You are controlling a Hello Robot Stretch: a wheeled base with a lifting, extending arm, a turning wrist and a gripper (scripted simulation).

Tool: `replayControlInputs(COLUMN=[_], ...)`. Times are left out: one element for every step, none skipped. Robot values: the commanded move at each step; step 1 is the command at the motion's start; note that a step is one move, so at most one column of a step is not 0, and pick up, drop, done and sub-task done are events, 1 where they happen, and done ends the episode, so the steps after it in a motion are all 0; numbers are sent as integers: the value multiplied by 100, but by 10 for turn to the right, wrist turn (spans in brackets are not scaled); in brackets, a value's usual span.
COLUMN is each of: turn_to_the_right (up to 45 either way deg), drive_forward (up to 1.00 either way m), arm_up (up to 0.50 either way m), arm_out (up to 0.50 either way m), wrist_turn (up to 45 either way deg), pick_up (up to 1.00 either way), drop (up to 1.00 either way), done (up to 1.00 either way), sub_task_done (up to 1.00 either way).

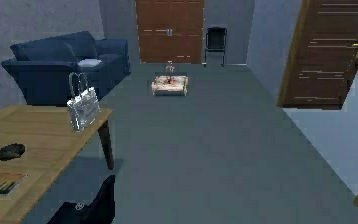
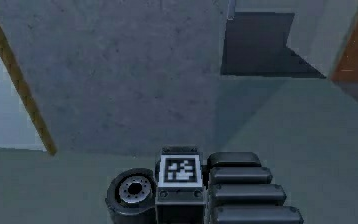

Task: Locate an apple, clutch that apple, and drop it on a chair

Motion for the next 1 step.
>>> replayControlInputs(turn_to_the_right=[-240], drive_forward=[0], arm_up=[0], arm_out=[0], wrist_turn=[0], pick_up=[0], drop=[0], done=[0], sub_task_done=[0])
